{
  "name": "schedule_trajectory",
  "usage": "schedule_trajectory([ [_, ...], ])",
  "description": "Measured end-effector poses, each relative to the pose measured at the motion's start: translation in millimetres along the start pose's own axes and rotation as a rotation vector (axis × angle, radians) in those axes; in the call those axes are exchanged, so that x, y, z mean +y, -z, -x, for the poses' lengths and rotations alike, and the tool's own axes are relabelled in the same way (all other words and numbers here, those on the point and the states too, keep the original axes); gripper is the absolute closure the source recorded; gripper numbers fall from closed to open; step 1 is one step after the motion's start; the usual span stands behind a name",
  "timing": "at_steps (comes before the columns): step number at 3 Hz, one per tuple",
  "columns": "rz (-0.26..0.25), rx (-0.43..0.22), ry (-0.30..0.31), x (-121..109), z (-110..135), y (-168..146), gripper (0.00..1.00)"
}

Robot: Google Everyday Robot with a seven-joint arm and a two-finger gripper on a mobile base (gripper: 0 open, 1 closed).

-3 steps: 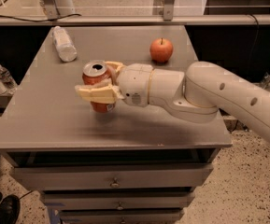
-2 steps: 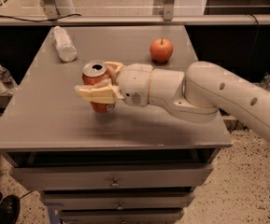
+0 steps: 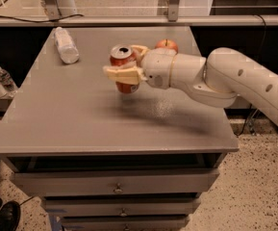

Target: Move coke can near blue plastic bottle

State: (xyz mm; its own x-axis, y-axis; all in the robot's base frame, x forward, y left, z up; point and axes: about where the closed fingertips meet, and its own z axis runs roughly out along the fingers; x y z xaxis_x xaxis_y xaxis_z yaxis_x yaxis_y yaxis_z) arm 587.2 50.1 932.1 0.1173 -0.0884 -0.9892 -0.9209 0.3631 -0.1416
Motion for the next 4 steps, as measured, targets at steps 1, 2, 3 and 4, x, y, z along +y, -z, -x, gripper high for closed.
schedule_trajectory([
  [1,-0.075,0.001,0.011,-60,-7,4,1.00],
  [2,-0.114,-0.015,0.000,-116,-17,-20,1.00],
  [3,-0.118,-0.023,-0.029,-156,-32,-66,1.00],
  [4,-0.093,-0.008,-0.065,-171,-48,-110,1.00],
])
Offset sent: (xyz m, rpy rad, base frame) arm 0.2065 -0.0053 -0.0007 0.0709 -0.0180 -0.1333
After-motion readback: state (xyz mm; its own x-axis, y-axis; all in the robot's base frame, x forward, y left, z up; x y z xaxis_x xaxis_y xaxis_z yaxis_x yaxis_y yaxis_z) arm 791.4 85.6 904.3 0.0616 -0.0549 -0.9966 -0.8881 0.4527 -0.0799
